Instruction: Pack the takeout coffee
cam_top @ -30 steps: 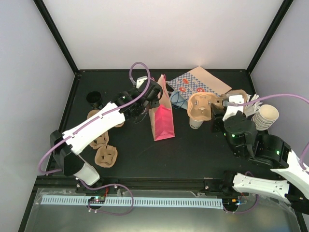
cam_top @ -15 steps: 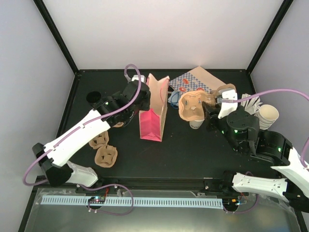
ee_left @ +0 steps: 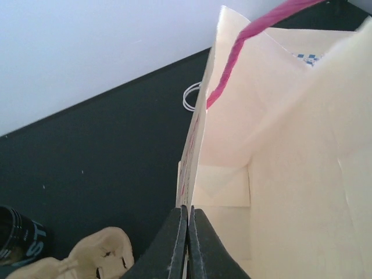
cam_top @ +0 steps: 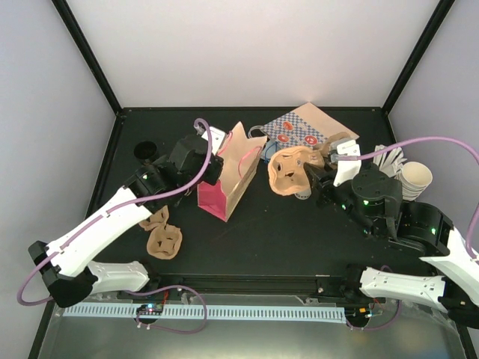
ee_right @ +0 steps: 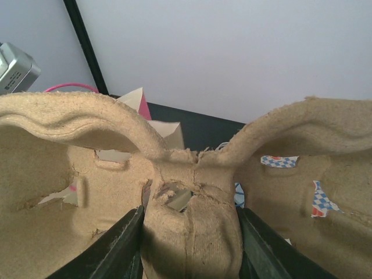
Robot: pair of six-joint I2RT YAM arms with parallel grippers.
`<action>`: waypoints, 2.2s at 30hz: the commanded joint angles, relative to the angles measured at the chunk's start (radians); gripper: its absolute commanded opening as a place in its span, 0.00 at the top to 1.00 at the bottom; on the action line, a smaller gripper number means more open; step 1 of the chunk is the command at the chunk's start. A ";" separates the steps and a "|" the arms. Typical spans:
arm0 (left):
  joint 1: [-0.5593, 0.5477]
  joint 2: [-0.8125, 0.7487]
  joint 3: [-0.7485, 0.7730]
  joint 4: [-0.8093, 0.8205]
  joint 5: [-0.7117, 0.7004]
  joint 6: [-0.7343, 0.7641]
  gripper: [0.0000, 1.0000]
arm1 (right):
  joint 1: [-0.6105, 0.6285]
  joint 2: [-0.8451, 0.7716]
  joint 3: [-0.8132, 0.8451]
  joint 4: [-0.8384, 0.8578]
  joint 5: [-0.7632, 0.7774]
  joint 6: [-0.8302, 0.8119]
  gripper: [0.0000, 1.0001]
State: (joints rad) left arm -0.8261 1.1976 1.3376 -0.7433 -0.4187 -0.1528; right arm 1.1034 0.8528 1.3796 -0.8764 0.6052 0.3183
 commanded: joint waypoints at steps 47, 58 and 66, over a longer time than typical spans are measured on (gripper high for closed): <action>-0.005 -0.092 -0.095 0.089 0.118 0.279 0.99 | -0.004 0.042 0.042 0.110 -0.351 -0.068 0.53; -0.005 -0.120 -0.119 0.094 0.110 0.283 0.98 | -0.004 0.058 0.053 0.163 -0.403 -0.067 0.53; -0.005 -0.143 -0.141 0.105 0.124 0.277 0.98 | -0.012 0.064 0.068 0.192 -0.451 -0.057 0.53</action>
State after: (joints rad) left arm -0.8265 1.0801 1.1988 -0.6785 -0.3088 0.1165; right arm 1.1004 0.9192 1.4166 -0.7250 0.1917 0.2634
